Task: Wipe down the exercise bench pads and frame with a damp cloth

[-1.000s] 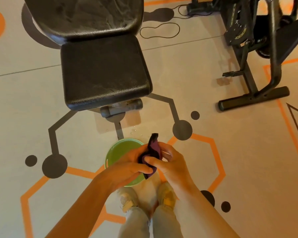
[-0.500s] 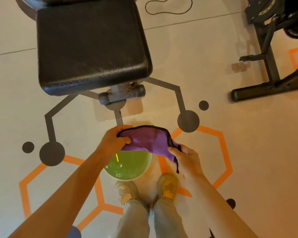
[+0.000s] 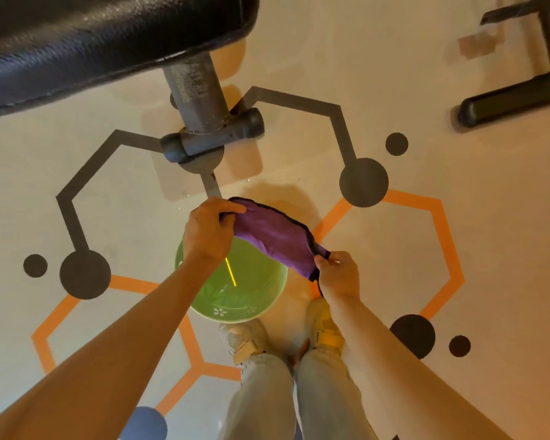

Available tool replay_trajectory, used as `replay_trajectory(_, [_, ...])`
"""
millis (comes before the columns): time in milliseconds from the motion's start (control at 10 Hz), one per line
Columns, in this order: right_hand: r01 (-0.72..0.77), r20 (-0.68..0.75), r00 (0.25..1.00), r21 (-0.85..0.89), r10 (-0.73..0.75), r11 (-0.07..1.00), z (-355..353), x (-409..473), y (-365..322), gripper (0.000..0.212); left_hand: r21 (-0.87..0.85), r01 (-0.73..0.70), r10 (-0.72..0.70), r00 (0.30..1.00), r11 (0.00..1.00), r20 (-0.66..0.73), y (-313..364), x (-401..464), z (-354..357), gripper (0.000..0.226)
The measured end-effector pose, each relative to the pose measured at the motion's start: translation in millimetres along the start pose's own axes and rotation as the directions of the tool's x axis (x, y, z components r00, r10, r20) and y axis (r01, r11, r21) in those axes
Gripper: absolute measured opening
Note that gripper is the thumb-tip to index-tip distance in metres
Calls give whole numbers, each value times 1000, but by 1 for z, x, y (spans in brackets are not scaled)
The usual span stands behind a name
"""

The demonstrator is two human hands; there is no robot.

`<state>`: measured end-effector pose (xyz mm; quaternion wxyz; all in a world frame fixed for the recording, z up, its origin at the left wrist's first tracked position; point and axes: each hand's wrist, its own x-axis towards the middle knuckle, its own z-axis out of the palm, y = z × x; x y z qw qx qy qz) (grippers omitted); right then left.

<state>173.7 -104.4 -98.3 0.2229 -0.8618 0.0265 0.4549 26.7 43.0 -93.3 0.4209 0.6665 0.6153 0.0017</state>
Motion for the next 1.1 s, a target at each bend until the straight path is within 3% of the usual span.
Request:
replay_trajectory(100, [-17, 12, 1000, -58, 17, 998, 13, 13, 13, 20, 90, 26, -26, 1000, 996, -6, -11, 7, 10, 35])
replay_trajectory(200, [-36, 3, 999, -72, 36, 997, 25, 20, 26, 12, 114, 61, -59, 998, 992, -22, -20, 8, 18, 40])
replay_trajectory(400, [-77, -17, 997, -103, 75, 992, 37, 32, 37, 20, 156, 37, -34, 999, 987, -24, -26, 16, 27, 41])
replay_trajectory(500, [-109, 11, 994, -128, 112, 986, 40, 36, 41, 21, 138, 33, -31, 999, 990, -23, -31, 19, 24, 38])
replay_trajectory(700, [-154, 88, 985, 30, 151, 988, 28, 23, 38, 36, -33, 22, -21, 1000, 999, 21, -28, 18, 15, 46])
replay_trajectory(1000, [-64, 234, 969, -47, 73, 997, -6, 6, 39, 19, -41, 31, -31, 1000, 999, 3, -24, 5, 3, 37])
replay_trajectory(1100, [-79, 281, 957, 2, 76, 997, -27, -12, 38, 13, -46, 53, -52, 998, 997, 28, -17, -5, -7, 32])
